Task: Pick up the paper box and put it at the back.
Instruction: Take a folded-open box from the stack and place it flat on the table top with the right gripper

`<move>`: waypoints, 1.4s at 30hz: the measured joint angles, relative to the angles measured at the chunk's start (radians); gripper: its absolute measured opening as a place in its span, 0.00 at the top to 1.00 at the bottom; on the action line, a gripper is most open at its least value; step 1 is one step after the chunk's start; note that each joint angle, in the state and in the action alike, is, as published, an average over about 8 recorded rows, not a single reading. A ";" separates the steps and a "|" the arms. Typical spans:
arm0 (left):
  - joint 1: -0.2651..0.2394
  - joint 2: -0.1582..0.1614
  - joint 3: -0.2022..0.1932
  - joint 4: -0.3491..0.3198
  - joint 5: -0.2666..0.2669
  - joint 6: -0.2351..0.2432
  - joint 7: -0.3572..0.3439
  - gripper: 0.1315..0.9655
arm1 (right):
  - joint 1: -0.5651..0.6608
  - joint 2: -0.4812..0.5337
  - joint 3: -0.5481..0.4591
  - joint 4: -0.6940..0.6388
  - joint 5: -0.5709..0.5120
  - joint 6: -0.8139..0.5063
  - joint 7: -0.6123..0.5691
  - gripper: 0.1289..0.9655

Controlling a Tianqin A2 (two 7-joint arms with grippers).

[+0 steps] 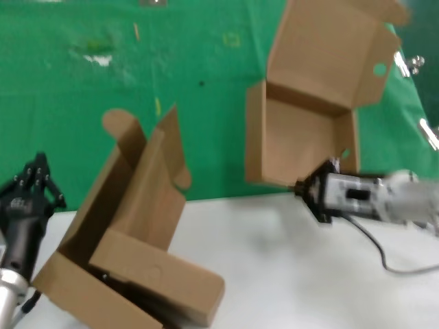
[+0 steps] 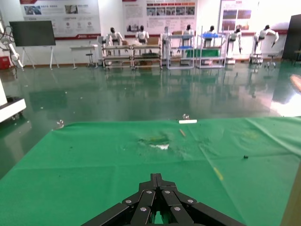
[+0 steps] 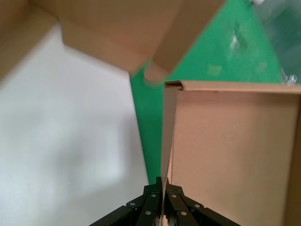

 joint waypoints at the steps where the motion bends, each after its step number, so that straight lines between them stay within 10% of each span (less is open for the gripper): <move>1: 0.000 0.000 0.000 0.000 0.000 0.000 0.000 0.99 | 0.037 -0.011 -0.037 -0.018 -0.039 -0.017 0.038 0.99; 13: 0.000 0.000 0.000 0.000 0.000 0.000 0.000 0.99 | 0.281 -0.169 -0.308 -0.169 -0.520 -0.193 0.410 0.99; 42: 0.000 0.000 0.000 0.000 0.000 0.000 0.000 0.99 | 0.148 -0.383 -0.093 -0.203 -0.776 -0.329 0.199 0.99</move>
